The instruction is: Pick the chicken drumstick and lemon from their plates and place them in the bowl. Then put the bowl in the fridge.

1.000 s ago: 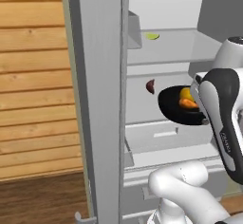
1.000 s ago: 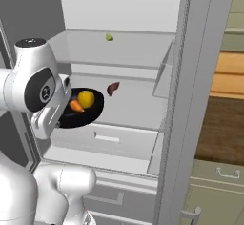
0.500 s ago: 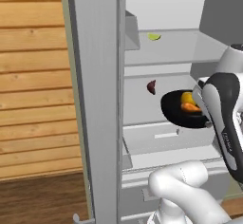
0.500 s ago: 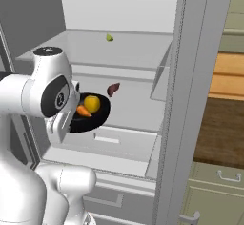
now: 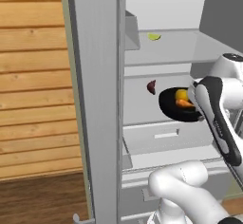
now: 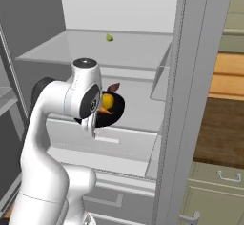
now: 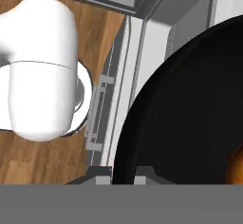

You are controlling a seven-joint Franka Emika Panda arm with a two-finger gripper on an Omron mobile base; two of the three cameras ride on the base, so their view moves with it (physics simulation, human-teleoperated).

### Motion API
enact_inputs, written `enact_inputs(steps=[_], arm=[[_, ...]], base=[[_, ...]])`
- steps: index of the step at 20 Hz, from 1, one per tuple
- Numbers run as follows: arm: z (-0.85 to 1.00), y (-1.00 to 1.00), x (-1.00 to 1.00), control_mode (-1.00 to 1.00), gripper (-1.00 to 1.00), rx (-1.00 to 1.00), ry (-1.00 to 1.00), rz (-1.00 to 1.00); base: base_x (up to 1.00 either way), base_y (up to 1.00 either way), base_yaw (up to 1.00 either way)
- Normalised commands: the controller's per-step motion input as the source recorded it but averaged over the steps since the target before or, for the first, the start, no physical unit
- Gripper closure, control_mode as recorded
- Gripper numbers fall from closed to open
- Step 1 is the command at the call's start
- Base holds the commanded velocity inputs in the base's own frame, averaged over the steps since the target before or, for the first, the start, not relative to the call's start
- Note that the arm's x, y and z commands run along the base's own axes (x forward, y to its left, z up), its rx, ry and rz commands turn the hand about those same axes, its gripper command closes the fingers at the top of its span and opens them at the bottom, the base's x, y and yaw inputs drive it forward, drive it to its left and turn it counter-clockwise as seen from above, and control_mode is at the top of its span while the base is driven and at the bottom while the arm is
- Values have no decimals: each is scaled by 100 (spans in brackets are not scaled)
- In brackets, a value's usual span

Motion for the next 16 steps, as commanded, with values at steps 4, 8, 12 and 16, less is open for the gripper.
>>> enact_inputs(steps=[4,8,12,16], arm=[[-48,-20,65,-100,100,0,-3,1],[-51,-27,51,-100,100,1,-6,0],[-12,-19,52,-100,100,4,-2,0],[-2,-1,67,-100,100,2,0,0]], base=[[0,0,0],[0,0,0],[0,0,0],[0,0,0]])
